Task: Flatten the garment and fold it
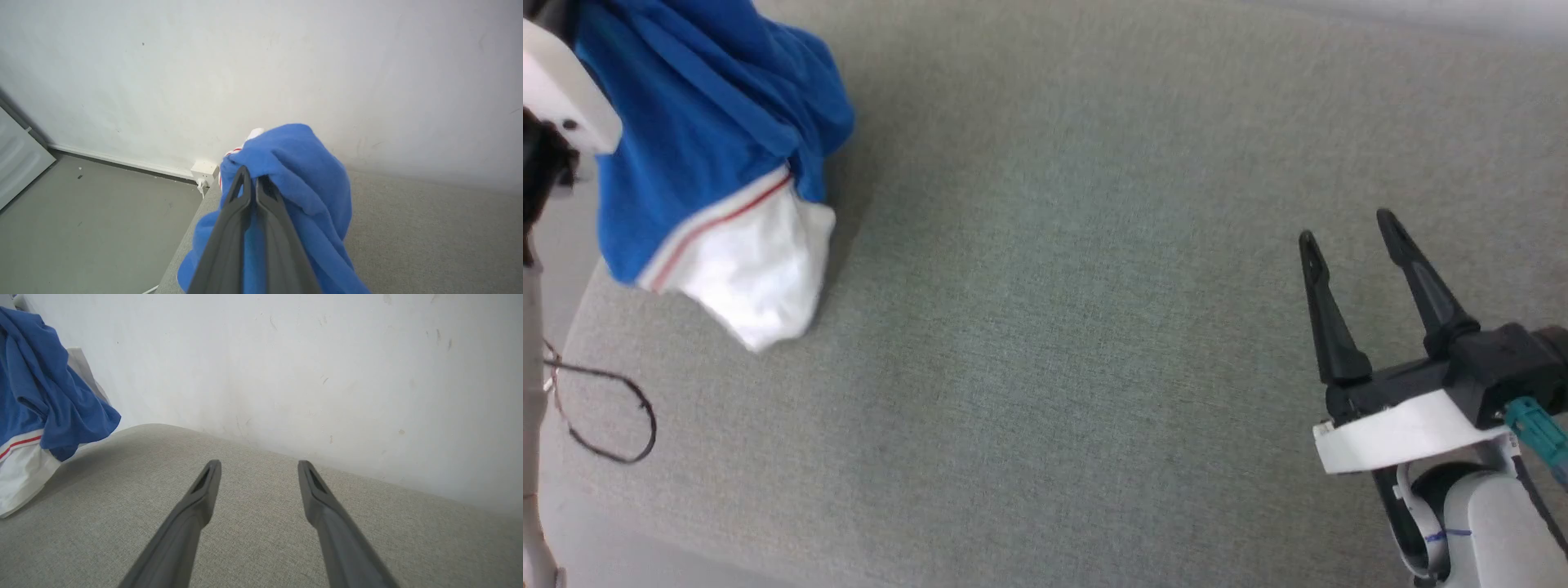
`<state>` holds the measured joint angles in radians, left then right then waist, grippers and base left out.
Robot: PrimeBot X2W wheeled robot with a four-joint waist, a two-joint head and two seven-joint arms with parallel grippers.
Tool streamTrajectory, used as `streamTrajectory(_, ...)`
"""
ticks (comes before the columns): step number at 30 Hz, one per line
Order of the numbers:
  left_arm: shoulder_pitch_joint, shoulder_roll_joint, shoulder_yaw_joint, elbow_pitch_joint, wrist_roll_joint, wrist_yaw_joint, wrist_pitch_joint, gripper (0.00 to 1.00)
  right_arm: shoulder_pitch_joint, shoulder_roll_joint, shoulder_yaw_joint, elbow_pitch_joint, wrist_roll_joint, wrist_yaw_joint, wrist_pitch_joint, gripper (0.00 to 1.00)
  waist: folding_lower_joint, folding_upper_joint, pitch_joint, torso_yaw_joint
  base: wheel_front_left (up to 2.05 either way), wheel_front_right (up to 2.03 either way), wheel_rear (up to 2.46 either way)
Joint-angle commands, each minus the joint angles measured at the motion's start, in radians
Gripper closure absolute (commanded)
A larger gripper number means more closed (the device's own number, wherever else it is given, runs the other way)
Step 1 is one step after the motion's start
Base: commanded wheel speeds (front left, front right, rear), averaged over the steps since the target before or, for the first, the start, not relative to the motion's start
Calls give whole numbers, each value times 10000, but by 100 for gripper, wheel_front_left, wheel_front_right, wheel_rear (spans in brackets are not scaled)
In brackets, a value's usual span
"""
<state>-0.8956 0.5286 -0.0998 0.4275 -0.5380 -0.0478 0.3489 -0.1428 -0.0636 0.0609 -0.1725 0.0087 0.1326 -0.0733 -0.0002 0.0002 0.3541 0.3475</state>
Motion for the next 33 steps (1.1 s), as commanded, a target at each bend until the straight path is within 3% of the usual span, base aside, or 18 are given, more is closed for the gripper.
streamTrajectory(1,-233,-6,32,-160,-6,94,-11,100,132,26,-74,76,96,-19,-111,0,2,-2,-1075,-439,0,0,0)
streamTrajectory(6,-685,15,-170,-902,101,232,425,100,656,118,-313,436,242,-19,-432,0,2,-2,-1950,-884,0,0,0)
streamTrajectory(11,-1172,-382,-431,-1526,30,441,854,100,1100,129,-634,675,703,-19,-687,0,2,-2,-2618,-1377,0,0,0)
streamTrajectory(21,-1669,-1879,-1193,-2426,-434,762,1480,100,1423,132,-1057,734,1034,-19,-870,0,2,-2,-3141,-2603,0,0,0)
streamTrajectory(30,-1378,-3421,-2077,-3343,-962,1053,1923,100,1177,132,-1471,566,1114,-19,-892,0,2,-2,-2516,-3710,0,0,0)
streamTrajectory(33,-1130,-3755,-2485,-3419,-937,965,1822,100,1071,133,-1606,521,1177,-19,-935,0,2,-2,-2226,-4033,0,0,0)
